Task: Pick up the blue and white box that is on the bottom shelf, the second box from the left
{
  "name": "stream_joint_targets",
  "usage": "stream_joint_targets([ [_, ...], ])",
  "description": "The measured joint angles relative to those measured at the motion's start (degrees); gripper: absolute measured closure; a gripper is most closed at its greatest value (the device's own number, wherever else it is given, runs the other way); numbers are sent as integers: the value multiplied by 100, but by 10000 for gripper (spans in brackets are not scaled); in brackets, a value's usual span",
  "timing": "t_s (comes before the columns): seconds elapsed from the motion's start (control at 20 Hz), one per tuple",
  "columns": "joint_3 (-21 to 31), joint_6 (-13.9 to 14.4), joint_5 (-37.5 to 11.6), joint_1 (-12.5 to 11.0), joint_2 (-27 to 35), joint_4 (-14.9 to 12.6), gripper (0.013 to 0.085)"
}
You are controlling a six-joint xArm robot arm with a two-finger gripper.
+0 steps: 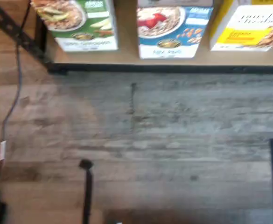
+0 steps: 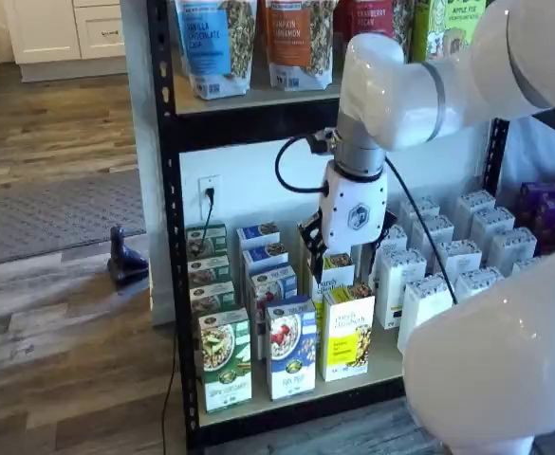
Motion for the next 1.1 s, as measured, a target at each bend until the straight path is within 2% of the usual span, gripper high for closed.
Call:
stream_joint_targets([
  [0.1,22,149,-166,31,85,-195,130],
  [0.2,25,130,-284,13,176,-190,130],
  [0.45,-13,-148,-471,-107,453,62,130],
  [0.6,-26,-73,-640,-135,650,-92,130],
  [0.7,-5,-216,-808,-198,797,26,130],
  [0.85,23,-266,-999,-221,985,61,130],
  [1.1,25,-99,-1295,-186,1423,-118,130],
])
